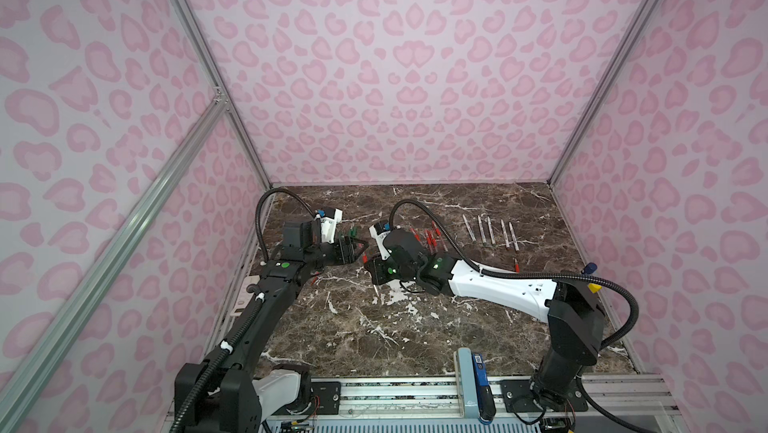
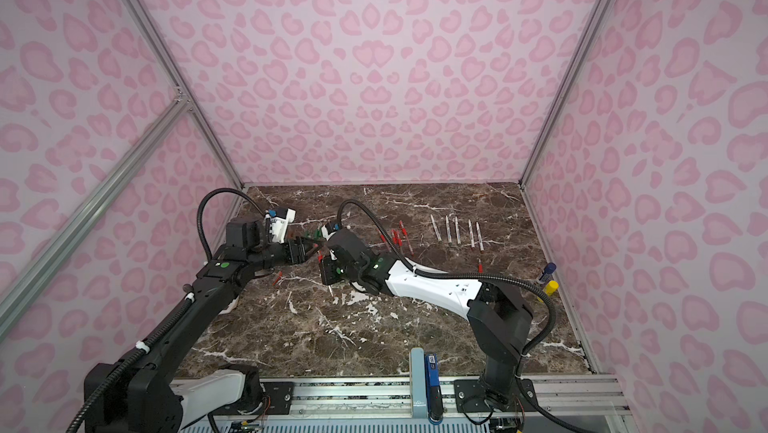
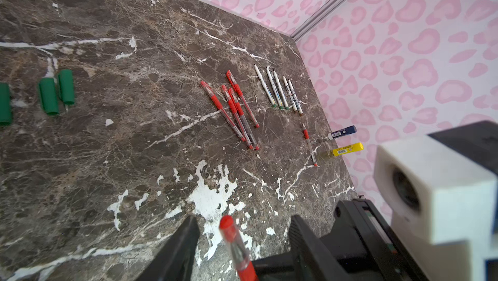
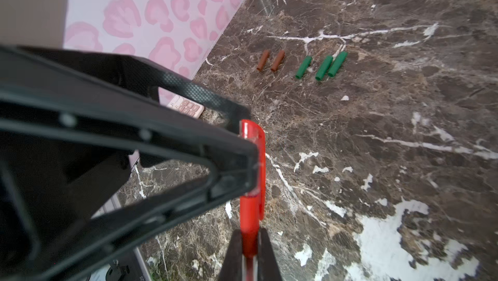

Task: Open the pen caps
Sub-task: 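Lift the red pen and bring its cap into the left gripper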

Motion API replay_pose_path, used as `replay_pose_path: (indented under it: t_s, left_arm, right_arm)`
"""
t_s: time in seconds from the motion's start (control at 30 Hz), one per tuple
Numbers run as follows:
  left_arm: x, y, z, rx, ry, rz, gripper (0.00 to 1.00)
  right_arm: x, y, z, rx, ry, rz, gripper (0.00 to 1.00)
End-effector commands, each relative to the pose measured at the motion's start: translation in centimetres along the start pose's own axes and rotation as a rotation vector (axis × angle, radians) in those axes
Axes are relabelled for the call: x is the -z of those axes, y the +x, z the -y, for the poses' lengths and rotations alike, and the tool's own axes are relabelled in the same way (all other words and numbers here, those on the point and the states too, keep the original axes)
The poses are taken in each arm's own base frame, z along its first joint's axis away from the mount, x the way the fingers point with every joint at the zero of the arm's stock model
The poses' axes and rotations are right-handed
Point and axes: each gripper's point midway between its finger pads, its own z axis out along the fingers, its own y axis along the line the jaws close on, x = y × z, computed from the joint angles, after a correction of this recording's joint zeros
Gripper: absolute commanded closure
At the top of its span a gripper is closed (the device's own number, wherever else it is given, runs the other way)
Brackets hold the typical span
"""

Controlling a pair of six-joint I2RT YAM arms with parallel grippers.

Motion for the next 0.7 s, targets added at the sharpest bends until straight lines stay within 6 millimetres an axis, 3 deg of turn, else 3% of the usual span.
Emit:
replay_pose_path:
  t_s: [0.0,0.23,0.43,0.5,0.6,0.67]
  left_arm:
    - [-0.1,-0.8,0.2,-0.012,-0.004,0.02,0.55]
    - [-0.1,-0.5,-0.3,-0.019,-0.025,0.023,0.8]
    - [-0.1,-0.6,-0.6,-0.018,-0.04,0.027,0.86]
    - [-0.2,-0.6,-0.6,-0.02,-0.039,0.026,0.96]
    - [-0.2,-0.6,-0.6,-0.019,-0.037,0.031,0.96]
    - [0.0,-0.7,-0.6,-0.022,-0.042,0.031,0.96]
  right_arm:
    - [-0.4,-0.4,-0.4,0.004,-0.003,0.016,1.0]
    - [-0.8,-0.7,-1.1,0.019,-0.017,0.015,1.0]
    - [-1.1,-0.8,-1.9,0.031,-0.037,0.015,1.0]
    - [-1.1,-0.9,-2.1,0.032,-0.051,0.031,1.0]
    - [-1.3,-0.5,-2.0,0.037,-0.055,0.023,0.99]
    - [-1.4,-0.5,-1.8,0.043,-0.04,0.014,0.94]
